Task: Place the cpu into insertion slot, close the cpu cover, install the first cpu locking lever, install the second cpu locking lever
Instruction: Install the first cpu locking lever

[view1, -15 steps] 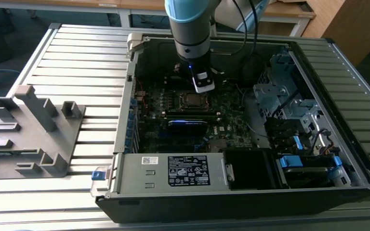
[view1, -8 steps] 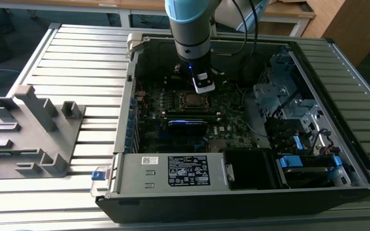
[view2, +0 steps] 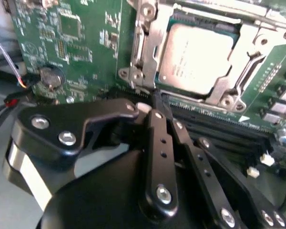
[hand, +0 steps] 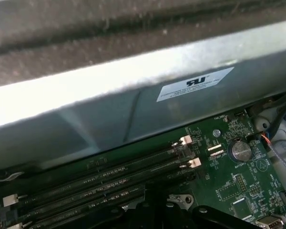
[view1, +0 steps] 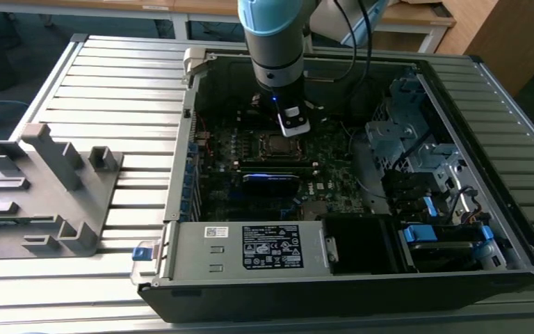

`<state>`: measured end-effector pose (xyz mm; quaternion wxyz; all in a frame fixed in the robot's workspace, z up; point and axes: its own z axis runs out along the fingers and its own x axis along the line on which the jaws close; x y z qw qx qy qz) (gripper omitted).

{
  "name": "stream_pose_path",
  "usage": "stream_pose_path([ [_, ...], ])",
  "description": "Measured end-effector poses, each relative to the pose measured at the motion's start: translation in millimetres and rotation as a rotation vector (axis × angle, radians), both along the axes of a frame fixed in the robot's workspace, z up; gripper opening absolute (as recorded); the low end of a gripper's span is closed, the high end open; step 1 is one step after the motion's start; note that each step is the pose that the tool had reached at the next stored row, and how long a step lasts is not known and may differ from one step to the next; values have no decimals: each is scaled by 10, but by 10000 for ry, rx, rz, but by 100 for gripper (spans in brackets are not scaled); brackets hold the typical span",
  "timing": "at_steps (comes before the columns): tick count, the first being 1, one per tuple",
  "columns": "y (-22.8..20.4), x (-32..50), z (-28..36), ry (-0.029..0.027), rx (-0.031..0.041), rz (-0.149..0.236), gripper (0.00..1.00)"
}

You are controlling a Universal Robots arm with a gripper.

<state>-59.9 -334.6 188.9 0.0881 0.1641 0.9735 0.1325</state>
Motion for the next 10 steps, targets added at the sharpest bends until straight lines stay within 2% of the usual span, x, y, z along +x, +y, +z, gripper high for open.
stream_pose_path([
  [5,0,0,12,-2,7,0,11],
  [10,0,0,102,0,6,0,11],
])
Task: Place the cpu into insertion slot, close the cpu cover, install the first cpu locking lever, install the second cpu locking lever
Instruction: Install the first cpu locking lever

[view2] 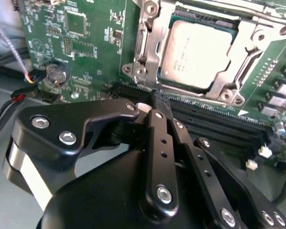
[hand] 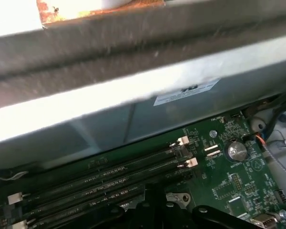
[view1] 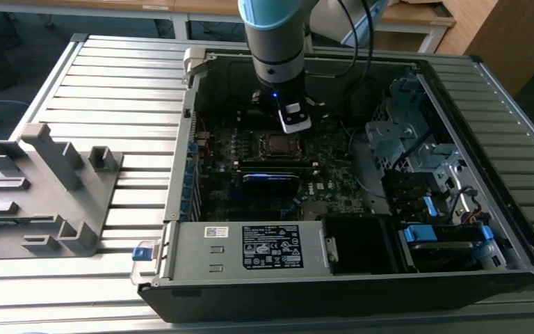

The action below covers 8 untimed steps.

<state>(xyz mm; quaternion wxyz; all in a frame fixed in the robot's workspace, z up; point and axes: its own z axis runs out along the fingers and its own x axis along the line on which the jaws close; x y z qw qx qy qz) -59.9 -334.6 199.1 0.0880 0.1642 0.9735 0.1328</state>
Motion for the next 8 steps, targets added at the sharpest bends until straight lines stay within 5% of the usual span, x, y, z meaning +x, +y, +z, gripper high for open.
stream_pose_path([
  [5,0,0,137,0,0,0,11],
  [8,1,0,140,-1,2,-1,11],
])
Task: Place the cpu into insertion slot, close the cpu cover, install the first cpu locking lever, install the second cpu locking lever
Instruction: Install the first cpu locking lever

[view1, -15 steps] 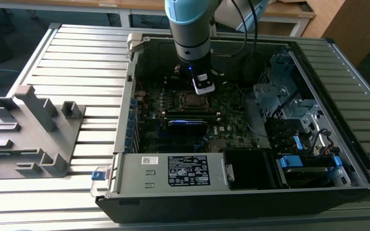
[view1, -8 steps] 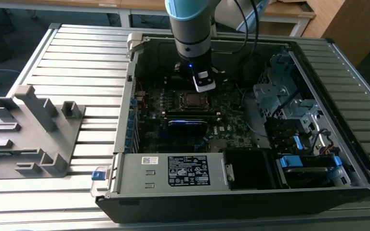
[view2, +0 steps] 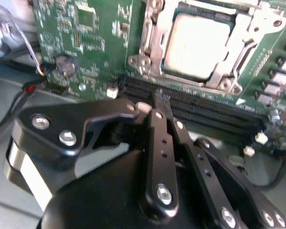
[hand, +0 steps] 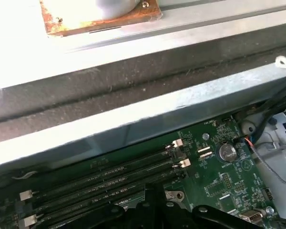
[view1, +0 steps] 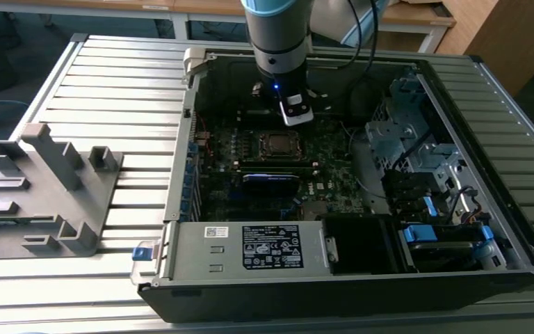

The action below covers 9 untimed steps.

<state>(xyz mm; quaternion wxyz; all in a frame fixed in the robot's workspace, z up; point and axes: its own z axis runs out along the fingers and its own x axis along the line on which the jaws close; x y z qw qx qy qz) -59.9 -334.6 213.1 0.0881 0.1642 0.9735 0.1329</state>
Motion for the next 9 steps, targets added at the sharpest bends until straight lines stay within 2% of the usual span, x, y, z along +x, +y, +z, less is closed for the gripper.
stream_pose_path([
  [2,0,0,0,1,-1,-1,11],
  [3,-1,0,1,3,-77,-7,11],
  [6,-1,2,1,24,-511,-14,11],
  [9,-1,5,0,76,-993,-15,11],
])
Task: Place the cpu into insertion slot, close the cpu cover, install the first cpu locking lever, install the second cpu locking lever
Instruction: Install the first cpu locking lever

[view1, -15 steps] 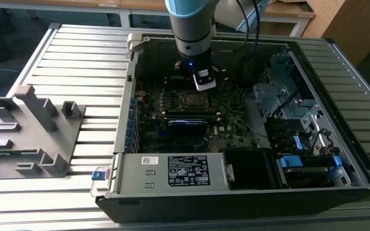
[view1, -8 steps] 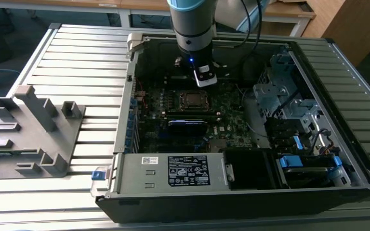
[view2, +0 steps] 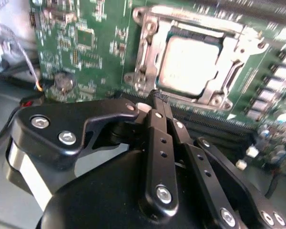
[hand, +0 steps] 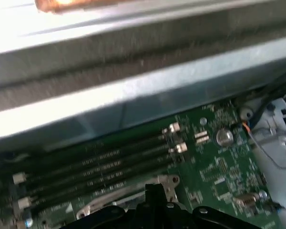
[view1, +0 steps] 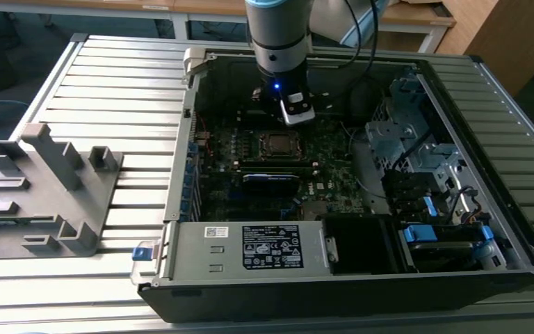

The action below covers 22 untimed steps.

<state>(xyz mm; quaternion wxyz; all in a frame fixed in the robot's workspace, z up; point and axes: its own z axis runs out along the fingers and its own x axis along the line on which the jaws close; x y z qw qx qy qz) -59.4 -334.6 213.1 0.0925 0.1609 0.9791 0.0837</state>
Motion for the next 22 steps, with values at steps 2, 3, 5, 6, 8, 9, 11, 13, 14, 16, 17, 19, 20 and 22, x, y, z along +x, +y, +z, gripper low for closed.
stream_pose_path([
  [2,0,1,0,44,-334,1,11],
  [3,0,1,0,63,-499,1,11],
  [5,0,1,0,99,-837,2,11],
  [6,0,1,1,128,-980,2,11],
  [8,0,1,0,214,-1318,12,11],
  [9,0,1,0,230,-1395,29,11],
  [11,0,1,0,231,-1409,34,11],
  [13,0,1,-1,267,-1412,36,11],
  [14,0,3,-3,379,-1406,48,11],
  [16,0,7,-7,682,-1404,88,11],
  [17,0,8,-10,827,-1402,114,11],
  [19,0,8,-14,1100,-1400,169,11],
  [20,0,8,-16,1229,-1399,195,11],
  [22,0,8,-16,1316,-1401,209,11],
])
